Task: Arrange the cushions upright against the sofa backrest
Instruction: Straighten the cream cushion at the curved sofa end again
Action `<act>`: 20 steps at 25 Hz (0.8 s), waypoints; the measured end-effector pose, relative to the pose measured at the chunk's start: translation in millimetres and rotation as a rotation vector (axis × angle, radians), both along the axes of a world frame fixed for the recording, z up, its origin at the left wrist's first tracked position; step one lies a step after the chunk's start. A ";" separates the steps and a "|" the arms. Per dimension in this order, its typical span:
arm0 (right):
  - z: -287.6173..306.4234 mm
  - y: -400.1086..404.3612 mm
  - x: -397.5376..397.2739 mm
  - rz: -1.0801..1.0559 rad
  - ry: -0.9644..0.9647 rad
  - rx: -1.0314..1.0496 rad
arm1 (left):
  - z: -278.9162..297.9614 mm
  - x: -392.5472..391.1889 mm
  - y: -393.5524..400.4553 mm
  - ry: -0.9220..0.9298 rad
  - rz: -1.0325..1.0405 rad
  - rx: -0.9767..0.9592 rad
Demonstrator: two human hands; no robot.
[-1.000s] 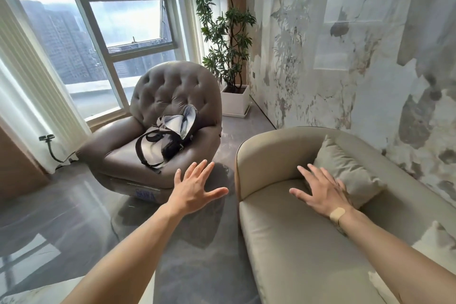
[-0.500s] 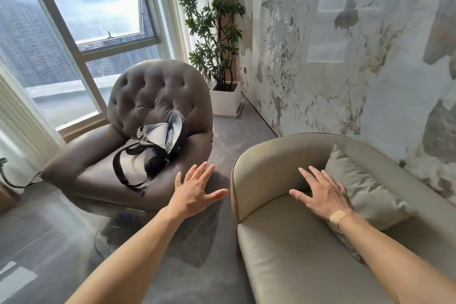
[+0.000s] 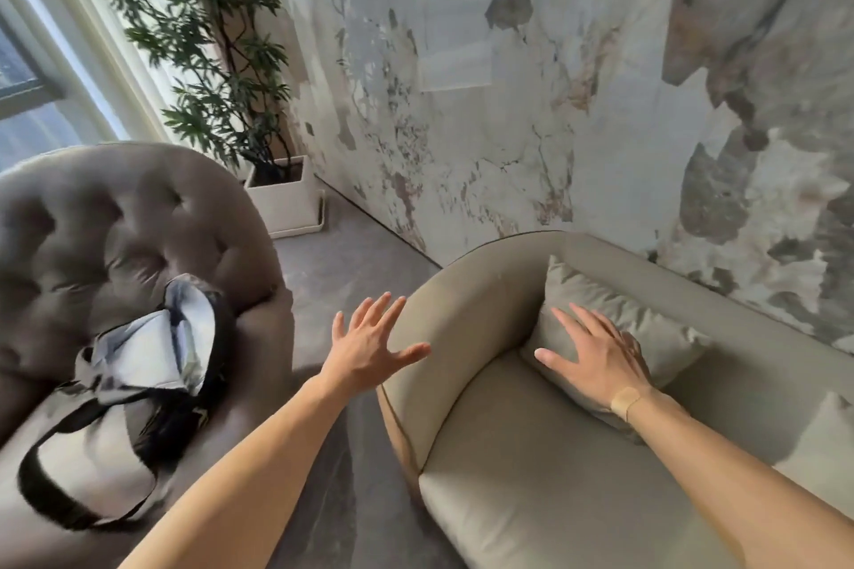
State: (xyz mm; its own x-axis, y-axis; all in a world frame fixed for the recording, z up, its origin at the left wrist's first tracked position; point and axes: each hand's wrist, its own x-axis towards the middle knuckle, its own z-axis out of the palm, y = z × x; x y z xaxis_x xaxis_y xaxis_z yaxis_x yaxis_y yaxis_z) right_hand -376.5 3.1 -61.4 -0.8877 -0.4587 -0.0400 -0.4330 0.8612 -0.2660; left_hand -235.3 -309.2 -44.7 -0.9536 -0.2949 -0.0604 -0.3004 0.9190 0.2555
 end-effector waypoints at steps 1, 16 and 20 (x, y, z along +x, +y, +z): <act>-1.9 9.9 -4.3 -0.051 -0.005 0.000 | -3.3 -17.4 2.8 0.005 -0.041 0.002; -20.6 178.9 -44.1 -0.517 -0.072 -0.015 | -40.2 -197.4 117.2 -0.107 -0.370 0.028; -37.3 194.6 -39.9 -0.639 -0.129 -0.013 | -54.8 -231.7 128.8 -0.163 -0.450 0.023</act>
State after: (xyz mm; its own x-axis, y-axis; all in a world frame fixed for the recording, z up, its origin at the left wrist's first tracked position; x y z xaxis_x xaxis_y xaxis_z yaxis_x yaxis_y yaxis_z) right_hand -416.4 197.7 -98.7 -0.9742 0.1571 -0.1621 0.1996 0.9348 -0.2939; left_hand -467.0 -180.4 -99.5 -0.9637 0.1485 -0.2218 0.0884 0.9616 0.2597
